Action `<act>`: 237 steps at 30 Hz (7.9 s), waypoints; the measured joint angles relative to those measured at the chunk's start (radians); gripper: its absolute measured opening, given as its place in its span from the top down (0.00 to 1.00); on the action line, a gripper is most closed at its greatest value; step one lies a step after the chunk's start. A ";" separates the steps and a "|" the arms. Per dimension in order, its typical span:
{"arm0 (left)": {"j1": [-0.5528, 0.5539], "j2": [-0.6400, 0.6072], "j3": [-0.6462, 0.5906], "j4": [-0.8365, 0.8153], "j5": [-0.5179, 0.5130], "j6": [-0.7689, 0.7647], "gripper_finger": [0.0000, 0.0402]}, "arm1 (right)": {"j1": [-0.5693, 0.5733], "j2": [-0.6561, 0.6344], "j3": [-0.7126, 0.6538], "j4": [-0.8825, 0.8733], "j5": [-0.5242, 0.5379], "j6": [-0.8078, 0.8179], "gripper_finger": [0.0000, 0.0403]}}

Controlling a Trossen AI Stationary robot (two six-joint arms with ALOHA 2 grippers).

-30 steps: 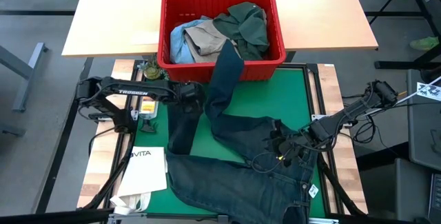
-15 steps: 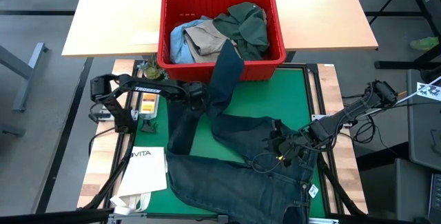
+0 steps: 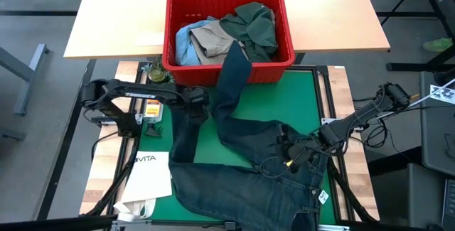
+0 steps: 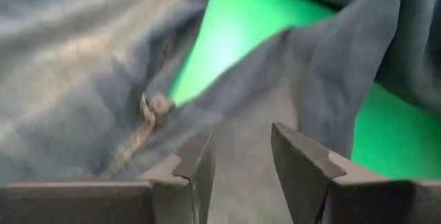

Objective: Fold Laundry from Bin
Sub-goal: Fold the dark blue pants

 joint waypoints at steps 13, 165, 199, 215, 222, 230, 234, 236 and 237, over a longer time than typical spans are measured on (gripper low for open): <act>-0.236 -0.226 0.030 0.056 -0.048 -0.166 0.99 | -0.051 0.021 0.000 0.367 0.260 0.007 0.65; -0.490 -0.036 0.030 0.234 -0.155 0.316 0.65 | -0.365 0.494 0.170 0.739 -0.762 0.104 1.00; -0.323 0.009 0.030 0.324 0.098 0.772 0.46 | -0.365 0.495 0.170 0.764 -0.762 0.104 1.00; -0.330 -0.016 0.029 0.184 0.189 0.422 0.97 | -0.367 0.495 0.170 0.797 -0.742 0.043 0.99; -0.335 -0.135 0.029 0.001 0.398 0.144 0.98 | -0.369 0.495 0.170 0.813 -0.609 -0.076 0.99; -0.335 -0.334 0.029 -0.136 0.586 -0.138 0.98 | -0.425 0.495 0.171 0.909 -0.415 -0.106 0.98; -0.335 -0.446 0.029 -0.131 0.630 -0.244 0.99 | -0.454 0.495 0.173 0.930 -0.437 -0.103 0.98; -0.335 -0.505 0.029 -0.133 0.650 -0.313 0.99 | -0.465 0.495 0.173 0.927 -0.481 -0.103 0.96; -0.336 -0.534 0.029 -0.146 0.664 -0.349 0.99 | -0.470 0.495 0.171 0.917 -0.515 -0.104 0.94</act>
